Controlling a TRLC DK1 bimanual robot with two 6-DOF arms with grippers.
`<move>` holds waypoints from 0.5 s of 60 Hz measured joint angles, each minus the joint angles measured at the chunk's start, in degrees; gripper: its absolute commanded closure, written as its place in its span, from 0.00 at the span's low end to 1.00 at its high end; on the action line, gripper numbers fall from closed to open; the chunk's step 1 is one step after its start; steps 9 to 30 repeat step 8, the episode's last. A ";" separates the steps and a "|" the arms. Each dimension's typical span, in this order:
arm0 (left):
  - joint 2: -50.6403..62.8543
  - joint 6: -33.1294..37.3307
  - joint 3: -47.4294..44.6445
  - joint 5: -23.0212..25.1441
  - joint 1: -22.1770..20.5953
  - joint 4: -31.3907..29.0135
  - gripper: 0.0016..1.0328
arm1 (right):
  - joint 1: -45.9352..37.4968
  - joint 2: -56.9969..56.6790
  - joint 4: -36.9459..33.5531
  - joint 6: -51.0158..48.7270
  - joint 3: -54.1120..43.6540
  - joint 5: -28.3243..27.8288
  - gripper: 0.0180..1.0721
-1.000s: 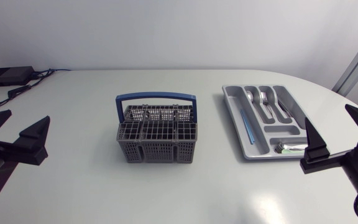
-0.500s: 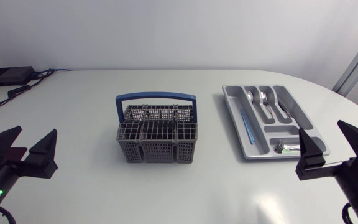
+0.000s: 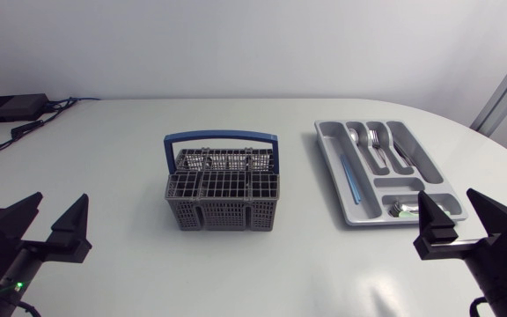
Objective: Unload the cutlery basket into the drawer organizer.
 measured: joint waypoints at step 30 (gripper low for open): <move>-0.02 -0.13 -0.02 0.00 0.00 0.00 0.06 | 0.00 0.00 -0.02 0.33 0.00 0.02 0.04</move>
